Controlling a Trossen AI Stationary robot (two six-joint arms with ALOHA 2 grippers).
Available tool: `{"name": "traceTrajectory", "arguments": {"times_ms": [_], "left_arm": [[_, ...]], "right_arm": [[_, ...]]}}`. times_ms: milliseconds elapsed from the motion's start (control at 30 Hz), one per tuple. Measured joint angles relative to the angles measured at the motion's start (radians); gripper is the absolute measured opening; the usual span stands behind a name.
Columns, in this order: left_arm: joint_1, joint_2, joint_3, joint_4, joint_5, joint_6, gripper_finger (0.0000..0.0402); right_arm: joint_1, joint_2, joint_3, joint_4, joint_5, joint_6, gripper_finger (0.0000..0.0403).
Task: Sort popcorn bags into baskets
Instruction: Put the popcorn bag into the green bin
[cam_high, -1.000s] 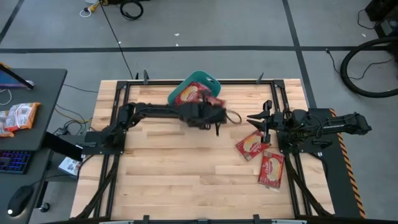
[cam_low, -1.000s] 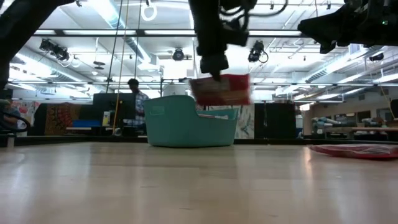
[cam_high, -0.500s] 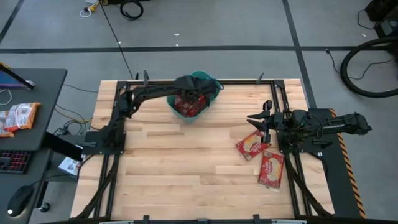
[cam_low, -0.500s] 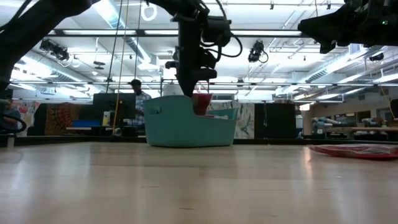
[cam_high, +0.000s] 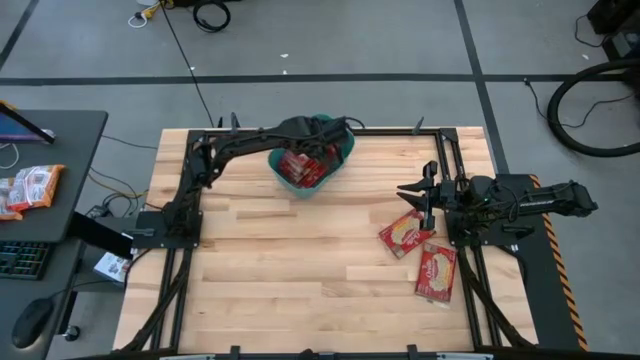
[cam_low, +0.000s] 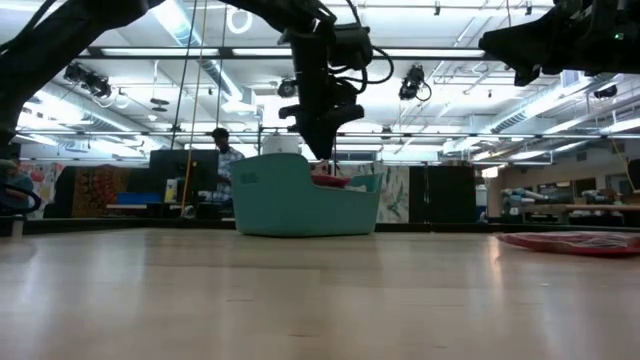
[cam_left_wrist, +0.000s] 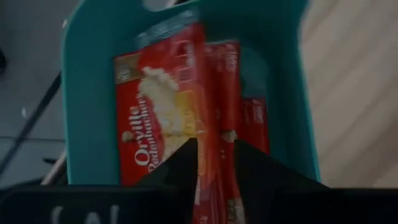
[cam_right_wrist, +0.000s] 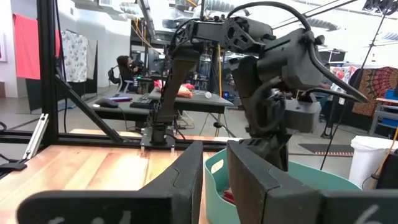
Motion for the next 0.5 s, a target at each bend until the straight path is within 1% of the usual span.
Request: {"name": "traceTrajectory", "arguments": {"times_ms": [67, 167, 233, 367, 500], "left_arm": [[-0.016, 0.0, 0.0, 0.009, 0.038, 0.085, 0.0118], [-0.057, 0.0, 0.0, 0.047, 0.155, 0.242, 0.0122], [-0.099, 0.0, 0.0, 0.09, 0.208, 0.33, 0.0121], [-0.185, 0.0, 0.0, 0.18, 0.218, 0.548, 0.0117], [-0.257, 0.016, 0.001, 0.301, 0.214, 0.641, 0.0117]], "right_arm": [[0.0, 0.0, 0.0, 0.0, 0.0, -0.001, 0.0078], [0.0, 0.0, 0.0, 0.0, 0.0, -0.001, 0.0078], [0.0, 0.0, 0.0, 0.0, 0.0, -0.001, 0.0078], [0.0, 0.0, 0.0, 0.0, 0.0, -0.001, 0.0078], [0.0, 0.0, 0.0, 0.001, 0.0, 0.001, 0.0078]]}}
